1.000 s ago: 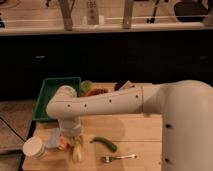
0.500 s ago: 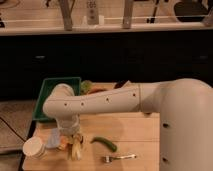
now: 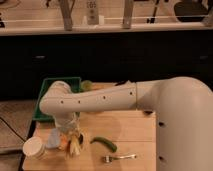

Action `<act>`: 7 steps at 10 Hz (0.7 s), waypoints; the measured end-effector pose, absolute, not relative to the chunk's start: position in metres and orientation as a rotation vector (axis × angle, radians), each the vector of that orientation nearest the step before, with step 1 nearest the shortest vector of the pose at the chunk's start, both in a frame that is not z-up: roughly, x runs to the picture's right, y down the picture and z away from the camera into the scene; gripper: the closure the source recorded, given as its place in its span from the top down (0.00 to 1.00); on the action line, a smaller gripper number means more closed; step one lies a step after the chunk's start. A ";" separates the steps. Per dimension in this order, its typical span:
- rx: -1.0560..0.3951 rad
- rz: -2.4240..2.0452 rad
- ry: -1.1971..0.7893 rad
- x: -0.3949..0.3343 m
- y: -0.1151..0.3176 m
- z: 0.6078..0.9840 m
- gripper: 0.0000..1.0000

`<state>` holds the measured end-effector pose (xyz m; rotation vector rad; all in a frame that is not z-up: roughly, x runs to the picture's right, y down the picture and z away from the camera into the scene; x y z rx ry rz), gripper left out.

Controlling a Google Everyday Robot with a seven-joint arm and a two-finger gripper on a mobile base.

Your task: Place banana in metal cup

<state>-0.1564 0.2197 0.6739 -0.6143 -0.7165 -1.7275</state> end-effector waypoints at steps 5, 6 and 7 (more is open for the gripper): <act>-0.612 -1.732 -0.707 -0.160 0.212 0.683 0.49; -0.612 -1.732 -0.709 -0.160 0.212 0.686 0.61; -0.612 -1.731 -0.710 -0.160 0.212 0.687 0.69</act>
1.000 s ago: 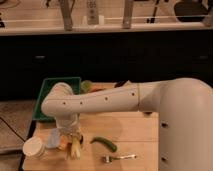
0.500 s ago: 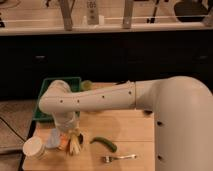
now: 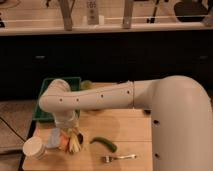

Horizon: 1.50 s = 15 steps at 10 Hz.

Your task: Place banana in metal cup

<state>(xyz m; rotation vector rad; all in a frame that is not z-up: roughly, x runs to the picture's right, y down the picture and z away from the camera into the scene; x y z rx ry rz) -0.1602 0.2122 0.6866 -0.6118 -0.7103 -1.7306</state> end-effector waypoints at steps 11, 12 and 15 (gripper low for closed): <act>-0.606 -1.726 -0.740 -0.158 0.212 0.693 0.80; -0.603 -1.729 -0.741 -0.156 0.211 0.693 0.80; -0.589 -1.735 -0.752 -0.158 0.207 0.694 0.80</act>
